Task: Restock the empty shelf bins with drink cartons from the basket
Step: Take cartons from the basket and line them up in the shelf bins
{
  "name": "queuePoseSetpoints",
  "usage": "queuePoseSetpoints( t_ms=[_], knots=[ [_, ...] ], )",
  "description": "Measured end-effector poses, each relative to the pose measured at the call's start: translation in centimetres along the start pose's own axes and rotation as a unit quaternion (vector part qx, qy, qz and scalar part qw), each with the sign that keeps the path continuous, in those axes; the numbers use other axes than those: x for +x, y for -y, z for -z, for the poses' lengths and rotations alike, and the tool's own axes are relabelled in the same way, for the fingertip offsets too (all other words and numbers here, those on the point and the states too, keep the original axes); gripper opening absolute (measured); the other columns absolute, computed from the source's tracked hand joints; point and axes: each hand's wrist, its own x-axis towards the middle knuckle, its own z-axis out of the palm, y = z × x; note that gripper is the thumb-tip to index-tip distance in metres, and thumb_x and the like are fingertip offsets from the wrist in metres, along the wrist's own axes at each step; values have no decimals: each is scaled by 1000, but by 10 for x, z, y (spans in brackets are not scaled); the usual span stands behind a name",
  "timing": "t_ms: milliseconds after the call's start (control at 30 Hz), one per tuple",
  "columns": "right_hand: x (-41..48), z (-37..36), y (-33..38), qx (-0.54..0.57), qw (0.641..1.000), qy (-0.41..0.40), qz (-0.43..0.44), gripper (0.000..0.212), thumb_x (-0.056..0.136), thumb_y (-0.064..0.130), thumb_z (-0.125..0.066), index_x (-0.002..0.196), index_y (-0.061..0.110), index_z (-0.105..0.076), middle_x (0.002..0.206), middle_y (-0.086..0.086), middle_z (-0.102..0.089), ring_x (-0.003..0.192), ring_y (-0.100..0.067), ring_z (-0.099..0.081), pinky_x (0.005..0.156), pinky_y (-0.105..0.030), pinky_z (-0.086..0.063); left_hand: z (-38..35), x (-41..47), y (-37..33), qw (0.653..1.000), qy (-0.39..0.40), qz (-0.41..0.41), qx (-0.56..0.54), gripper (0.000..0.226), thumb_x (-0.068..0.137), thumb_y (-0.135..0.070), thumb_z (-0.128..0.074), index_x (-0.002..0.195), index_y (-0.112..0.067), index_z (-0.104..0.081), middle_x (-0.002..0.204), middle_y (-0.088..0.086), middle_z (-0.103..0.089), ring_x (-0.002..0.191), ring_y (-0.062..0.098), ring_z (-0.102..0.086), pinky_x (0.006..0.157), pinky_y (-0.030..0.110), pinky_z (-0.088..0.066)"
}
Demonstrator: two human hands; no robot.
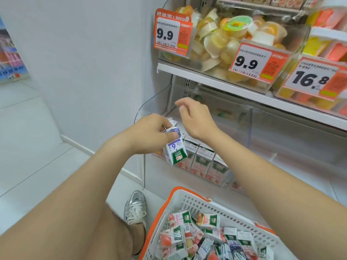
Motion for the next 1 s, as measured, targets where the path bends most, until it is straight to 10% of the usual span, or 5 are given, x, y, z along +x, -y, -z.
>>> queuePoseSetpoints(
  t_ms=[300, 533, 700, 900, 1000],
  knots=[
    [-121, 99, -1, 137, 982, -70, -107, 30, 97, 19, -49, 118, 31, -67, 93, 7, -75, 82, -7, -67, 74, -28, -54, -54, -7, -91, 954, -64, -7, -291, 14, 91, -20, -66, 81, -14, -75, 72, -1, -72, 76, 20, -69, 77, 38, -63],
    [-167, 164, -41, 431, 843, -122, -298, 24, 99, 12, -55, 120, 11, -66, 98, -13, -79, 78, -25, -76, 70, -37, -60, -135, -5, -156, 877, -85, 21, -472, 13, 92, -12, -70, 97, -1, -65, 98, 21, -77, 95, 36, -77, 83, 46, -65],
    [-192, 201, -67, 325, 885, -165, -288, 18, 102, 26, -55, 107, 20, -71, 97, -5, -76, 78, -20, -71, 73, -41, -58, -167, -9, -183, 949, -50, -57, -307, 24, 82, -27, -85, 98, -16, -72, 89, 8, -77, 86, 32, -75, 78, 50, -64],
    [-234, 248, -84, 182, 941, -142, -246, 18, 105, 31, -56, 115, 25, -70, 98, -7, -70, 60, -18, -64, 47, -31, -53, -213, -22, -220, 959, 39, -170, -224, 23, 91, -39, -79, 104, -23, -71, 84, -2, -78, 72, 8, -69, 69, 24, -56],
    [-256, 274, -103, 67, 960, -167, -213, 21, 107, 32, -52, 120, 27, -68, 108, 1, -66, 79, -11, -60, 64, -22, -48, -237, -25, -241, 958, 44, -222, -179, 20, 105, -42, -59, 102, -27, -72, 91, -9, -77, 82, 10, -73, 74, 29, -56]
  ],
)
